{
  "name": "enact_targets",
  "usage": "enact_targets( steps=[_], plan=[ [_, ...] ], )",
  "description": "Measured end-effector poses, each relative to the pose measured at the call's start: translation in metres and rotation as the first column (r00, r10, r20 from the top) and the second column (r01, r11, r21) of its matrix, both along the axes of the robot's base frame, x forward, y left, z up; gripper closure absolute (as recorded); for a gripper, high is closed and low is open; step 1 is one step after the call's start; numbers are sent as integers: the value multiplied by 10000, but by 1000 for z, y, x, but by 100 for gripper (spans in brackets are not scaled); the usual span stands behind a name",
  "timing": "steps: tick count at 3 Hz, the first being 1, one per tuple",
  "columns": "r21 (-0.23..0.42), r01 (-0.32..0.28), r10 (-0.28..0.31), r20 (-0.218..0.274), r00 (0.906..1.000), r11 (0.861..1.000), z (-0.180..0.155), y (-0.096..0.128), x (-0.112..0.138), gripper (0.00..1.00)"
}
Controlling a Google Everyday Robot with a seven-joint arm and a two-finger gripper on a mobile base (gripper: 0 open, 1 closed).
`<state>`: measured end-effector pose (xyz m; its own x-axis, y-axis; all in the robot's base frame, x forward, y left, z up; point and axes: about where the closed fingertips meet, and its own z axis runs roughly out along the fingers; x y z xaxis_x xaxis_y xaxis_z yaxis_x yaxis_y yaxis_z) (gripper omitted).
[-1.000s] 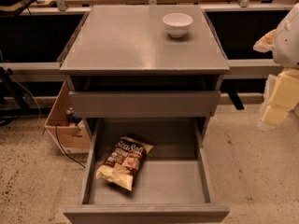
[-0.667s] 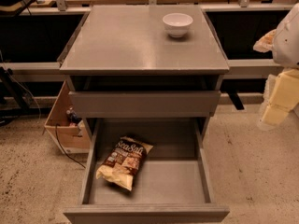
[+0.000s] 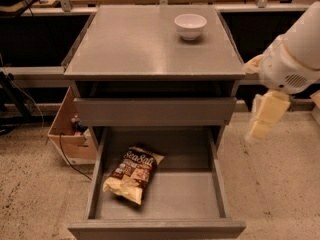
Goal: Pick brown chip bag from middle drawer and place on counter
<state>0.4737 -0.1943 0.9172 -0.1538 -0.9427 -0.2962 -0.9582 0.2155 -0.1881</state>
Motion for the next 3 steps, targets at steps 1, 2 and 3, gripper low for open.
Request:
enact_targets(
  steps=[1, 2, 3],
  plan=[
    [756, -255, 288, -433, 9986, 9968, -61, 20, 27, 0],
    [1138, -434, 517, -708, 9961, 9926, -118, 47, 44, 0],
    [1244, -367, 534, -1337, 9896, 9916, -183, 70, 47, 0]
  ],
)
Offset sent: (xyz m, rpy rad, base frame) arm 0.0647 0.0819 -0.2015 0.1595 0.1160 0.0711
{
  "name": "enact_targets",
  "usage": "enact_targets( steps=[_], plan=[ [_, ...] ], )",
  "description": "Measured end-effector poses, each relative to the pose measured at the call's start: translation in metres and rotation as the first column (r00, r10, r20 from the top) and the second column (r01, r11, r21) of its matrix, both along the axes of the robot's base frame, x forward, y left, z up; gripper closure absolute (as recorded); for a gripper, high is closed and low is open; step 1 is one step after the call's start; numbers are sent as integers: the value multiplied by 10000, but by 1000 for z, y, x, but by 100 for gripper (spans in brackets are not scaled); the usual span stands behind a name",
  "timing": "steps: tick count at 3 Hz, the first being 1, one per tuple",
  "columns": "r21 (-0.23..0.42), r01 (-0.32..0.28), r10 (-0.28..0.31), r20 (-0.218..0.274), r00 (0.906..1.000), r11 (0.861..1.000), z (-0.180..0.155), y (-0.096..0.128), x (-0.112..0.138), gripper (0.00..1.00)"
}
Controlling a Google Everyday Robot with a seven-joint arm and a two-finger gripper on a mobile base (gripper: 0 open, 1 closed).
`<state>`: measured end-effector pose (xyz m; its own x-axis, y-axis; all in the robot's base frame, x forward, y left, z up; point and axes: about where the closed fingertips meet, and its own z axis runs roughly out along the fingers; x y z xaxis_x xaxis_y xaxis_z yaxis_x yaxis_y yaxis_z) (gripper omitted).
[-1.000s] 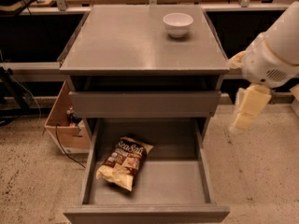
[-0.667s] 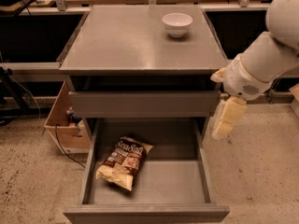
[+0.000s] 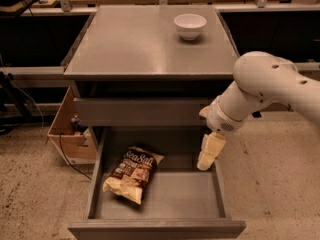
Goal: Pick brown chip bag from middle drawer and place on counter
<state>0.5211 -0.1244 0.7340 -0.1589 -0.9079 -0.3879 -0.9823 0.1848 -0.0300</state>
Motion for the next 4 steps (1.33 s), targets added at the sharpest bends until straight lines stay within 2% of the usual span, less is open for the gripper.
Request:
enact_targets(
  steps=[1, 2, 3, 4],
  plan=[
    [0, 0, 0, 0, 10000, 10000, 0, 0, 0, 0],
    [675, 447, -419, -420, 9982, 9967, -29, 17, 0, 0],
    [1774, 995, -855, -851, 9927, 9791, -83, 58, 11, 0],
    [3213, 1725, -1355, -1343, 9816, 9311, -138, 110, 38, 0]
  ],
)
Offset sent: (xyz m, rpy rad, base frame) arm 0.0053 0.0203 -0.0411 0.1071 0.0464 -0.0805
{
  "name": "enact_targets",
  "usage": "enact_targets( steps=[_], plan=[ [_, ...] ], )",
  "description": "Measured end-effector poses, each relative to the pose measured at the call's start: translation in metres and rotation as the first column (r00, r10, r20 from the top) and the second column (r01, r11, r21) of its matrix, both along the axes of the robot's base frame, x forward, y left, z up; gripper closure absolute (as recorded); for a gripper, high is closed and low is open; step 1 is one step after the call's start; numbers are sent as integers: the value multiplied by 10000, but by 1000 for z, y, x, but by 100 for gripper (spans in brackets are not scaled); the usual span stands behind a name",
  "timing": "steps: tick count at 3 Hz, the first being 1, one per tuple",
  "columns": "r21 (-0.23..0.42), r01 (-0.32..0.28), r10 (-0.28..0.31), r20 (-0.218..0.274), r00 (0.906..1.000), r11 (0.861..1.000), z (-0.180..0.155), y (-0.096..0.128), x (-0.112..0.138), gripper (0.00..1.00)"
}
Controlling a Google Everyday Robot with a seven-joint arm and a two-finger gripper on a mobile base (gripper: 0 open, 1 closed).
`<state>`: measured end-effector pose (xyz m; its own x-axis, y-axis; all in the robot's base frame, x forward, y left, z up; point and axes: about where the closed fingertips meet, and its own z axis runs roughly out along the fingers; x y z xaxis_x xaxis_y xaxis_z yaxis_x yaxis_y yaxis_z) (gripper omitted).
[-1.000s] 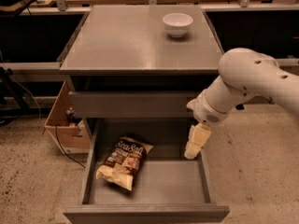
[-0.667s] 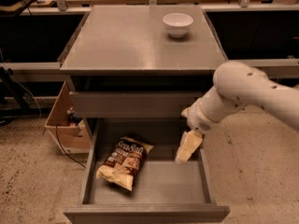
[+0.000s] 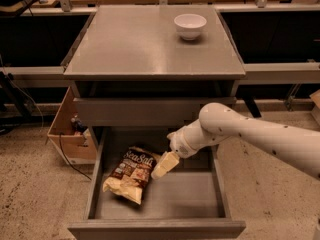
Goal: Pick brown chip bag from middle drawer and place on counter
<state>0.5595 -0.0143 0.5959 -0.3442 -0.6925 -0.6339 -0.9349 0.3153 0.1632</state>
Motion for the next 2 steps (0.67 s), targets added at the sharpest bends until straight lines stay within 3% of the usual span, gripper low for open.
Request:
enact_targets(
  steps=[1, 2],
  plan=[
    [1146, 426, -372, -483, 9981, 9925, -53, 50, 26, 0],
    [1649, 609, -461, -922, 9947, 9844, -101, 91, 42, 0]
  ],
)
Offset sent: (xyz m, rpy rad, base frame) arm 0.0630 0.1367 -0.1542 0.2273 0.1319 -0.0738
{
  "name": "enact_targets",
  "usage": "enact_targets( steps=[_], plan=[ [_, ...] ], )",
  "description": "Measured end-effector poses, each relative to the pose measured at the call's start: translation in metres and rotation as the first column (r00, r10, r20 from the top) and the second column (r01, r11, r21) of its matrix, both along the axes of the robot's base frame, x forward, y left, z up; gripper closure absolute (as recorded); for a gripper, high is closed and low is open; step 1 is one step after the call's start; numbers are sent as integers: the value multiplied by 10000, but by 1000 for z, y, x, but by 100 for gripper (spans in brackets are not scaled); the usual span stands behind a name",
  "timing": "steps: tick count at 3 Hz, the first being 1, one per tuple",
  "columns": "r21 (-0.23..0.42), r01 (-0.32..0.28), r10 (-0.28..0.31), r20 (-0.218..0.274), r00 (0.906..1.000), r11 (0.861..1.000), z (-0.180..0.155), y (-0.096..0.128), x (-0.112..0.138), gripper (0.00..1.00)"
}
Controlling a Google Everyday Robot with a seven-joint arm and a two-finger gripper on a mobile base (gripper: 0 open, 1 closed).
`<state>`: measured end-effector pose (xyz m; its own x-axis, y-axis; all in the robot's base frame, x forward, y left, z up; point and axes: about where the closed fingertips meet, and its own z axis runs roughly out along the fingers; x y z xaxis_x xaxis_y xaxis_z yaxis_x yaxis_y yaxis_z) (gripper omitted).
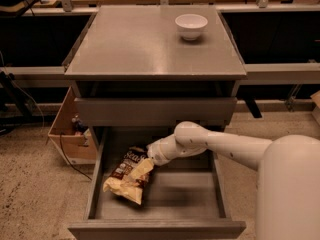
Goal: Pick brown chip bag from middle drawer and place on counter
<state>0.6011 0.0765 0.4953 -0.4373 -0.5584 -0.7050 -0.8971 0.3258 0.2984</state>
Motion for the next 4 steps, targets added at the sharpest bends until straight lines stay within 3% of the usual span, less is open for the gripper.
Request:
enact_targets(
  steps=[1, 2, 3, 4],
  plan=[
    [-90, 46, -51, -476, 9989, 9999, -29, 10, -2, 0],
    [-96, 39, -44, -506, 9987, 9999, -30, 10, -3, 0],
    [253, 477, -464, -501, 9977, 9985, -41, 13, -8, 0],
    [813, 1276, -1258, -276, 9917, 9885, -57, 14, -20, 0]
  ],
)
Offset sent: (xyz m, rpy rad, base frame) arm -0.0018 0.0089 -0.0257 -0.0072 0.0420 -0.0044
